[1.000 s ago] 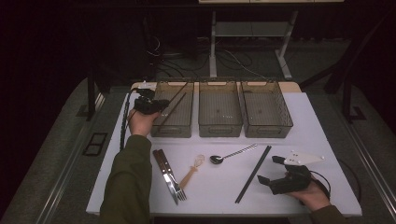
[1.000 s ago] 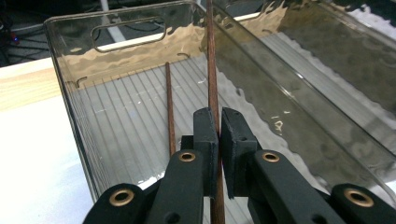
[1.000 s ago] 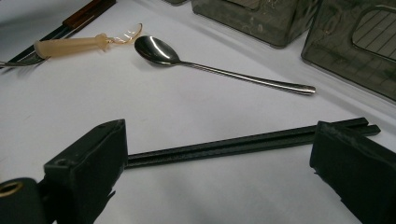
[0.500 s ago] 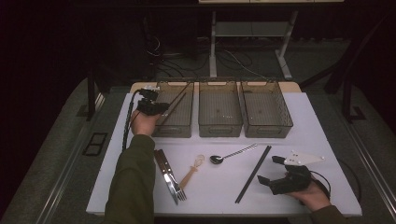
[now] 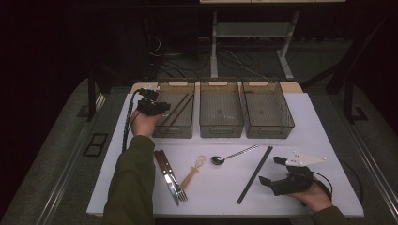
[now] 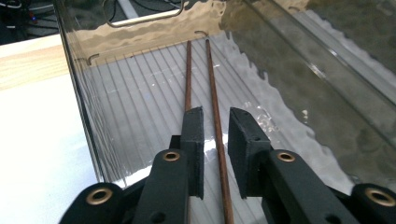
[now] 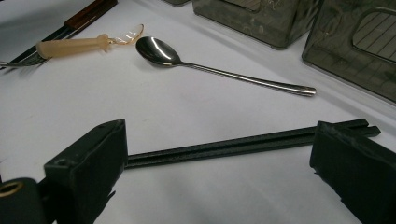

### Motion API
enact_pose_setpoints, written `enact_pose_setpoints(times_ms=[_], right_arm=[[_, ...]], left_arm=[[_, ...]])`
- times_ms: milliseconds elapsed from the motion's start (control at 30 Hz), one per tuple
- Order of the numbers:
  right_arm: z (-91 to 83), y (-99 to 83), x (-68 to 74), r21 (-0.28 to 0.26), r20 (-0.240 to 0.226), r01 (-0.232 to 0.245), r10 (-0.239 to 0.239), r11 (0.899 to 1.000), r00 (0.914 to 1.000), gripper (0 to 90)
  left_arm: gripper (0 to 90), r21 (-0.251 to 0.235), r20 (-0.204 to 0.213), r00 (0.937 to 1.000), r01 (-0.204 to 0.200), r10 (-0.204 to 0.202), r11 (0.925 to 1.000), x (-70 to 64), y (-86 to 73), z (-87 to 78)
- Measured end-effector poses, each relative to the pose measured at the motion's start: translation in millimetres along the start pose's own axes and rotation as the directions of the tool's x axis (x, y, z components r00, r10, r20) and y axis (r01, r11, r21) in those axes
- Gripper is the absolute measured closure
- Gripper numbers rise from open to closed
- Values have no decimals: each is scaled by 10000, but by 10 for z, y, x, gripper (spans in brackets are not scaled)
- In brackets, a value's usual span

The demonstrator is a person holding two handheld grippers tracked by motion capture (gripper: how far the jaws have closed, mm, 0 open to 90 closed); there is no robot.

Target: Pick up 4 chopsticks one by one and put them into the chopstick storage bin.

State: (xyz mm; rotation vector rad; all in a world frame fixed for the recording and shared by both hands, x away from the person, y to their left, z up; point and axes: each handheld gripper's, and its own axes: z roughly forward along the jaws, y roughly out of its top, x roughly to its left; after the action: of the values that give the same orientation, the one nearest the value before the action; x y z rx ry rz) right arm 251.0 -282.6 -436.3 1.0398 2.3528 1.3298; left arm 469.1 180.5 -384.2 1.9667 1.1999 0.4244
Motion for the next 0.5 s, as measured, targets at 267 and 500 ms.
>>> enact_pose_setpoints(times_ms=[267, 500], right_arm=[[2, 1, 2, -10, 14, 24, -24, 10000, 10000, 44], [4, -2, 4, 0, 30, -3, 3, 10000, 10000, 44]], left_arm=[[568, -314, 78, 9984, -552, 555, 9980, -37, -14, -132], [462, -605, 335, 9958, -832, 853, 9947, -93, -118, -253]])
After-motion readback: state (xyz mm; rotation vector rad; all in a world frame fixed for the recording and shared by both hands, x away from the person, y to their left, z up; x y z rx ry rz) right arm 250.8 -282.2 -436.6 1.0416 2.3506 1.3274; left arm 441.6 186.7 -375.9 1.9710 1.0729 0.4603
